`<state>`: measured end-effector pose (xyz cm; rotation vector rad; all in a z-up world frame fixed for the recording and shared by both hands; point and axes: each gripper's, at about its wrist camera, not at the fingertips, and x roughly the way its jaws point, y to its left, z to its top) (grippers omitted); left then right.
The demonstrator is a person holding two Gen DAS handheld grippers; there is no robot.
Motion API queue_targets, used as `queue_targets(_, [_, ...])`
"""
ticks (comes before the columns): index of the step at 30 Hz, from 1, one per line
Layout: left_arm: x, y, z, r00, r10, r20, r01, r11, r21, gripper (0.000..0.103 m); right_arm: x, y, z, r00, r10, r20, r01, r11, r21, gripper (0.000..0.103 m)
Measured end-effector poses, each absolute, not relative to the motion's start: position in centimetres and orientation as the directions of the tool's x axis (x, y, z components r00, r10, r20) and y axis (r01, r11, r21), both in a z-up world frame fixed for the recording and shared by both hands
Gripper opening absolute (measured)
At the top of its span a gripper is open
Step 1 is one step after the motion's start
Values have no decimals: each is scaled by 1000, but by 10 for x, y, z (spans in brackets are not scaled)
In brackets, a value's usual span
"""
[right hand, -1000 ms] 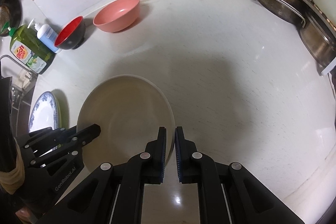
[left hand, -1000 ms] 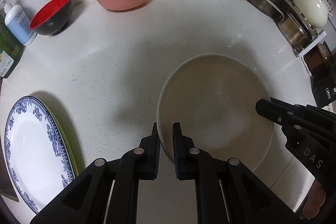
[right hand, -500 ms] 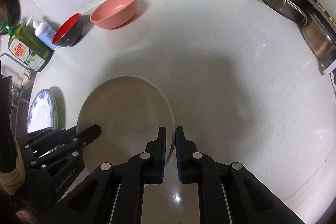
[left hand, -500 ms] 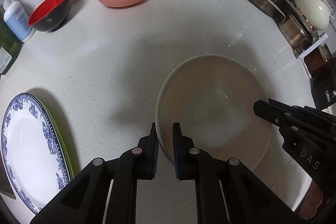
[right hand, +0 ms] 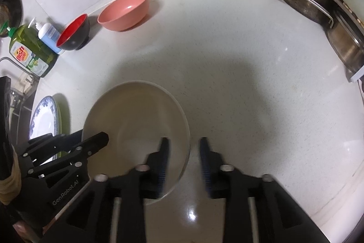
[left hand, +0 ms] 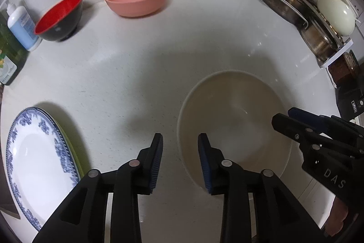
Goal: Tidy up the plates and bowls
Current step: 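Lower the cream bowl onto the counter and open both tools, then move both tools to the rim of the pink bowl by the wall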
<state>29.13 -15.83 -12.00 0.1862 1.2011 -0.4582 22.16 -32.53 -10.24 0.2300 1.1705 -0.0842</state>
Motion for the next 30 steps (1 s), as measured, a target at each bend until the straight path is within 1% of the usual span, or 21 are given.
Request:
queue_targets(6, [297, -145, -97, 357, -237, -904, 440, 896, -61, 46, 224, -324, -89, 418, 46, -907, 191, 972, 138, 33])
queue_targets(7, [299, -141, -94, 367, -237, -900, 439, 897, -57, 48, 225, -323, -85, 426, 46, -903, 187, 973, 138, 34])
queue_targets(9, [304, -133, -85, 390, -237, -890, 431, 901, -51, 51, 228, -321, -80, 438, 41, -898, 182, 974, 133, 39])
queue_targets(11, [310, -130, -78, 411, -238, -880, 424, 905, -47, 56, 232, -318, -74, 453, 36, -891, 172, 977, 126, 40])
queue_targets(12, [313, -128, -74, 424, -234, -875, 422, 906, -39, 57, 235, -317, -72, 459, 35, -888, 169, 978, 126, 40])
queue_targets(17, [329, -117, -61, 458, -226, -860, 412, 911, -20, 59, 250, -306, -58, 489, 39, -871, 145, 981, 126, 40])
queue_targets(30, [377, -100, -24, 533, -217, -818, 399, 917, 16, 59, 300, -283, -30, 550, 53, -834, 117, 983, 139, 40])
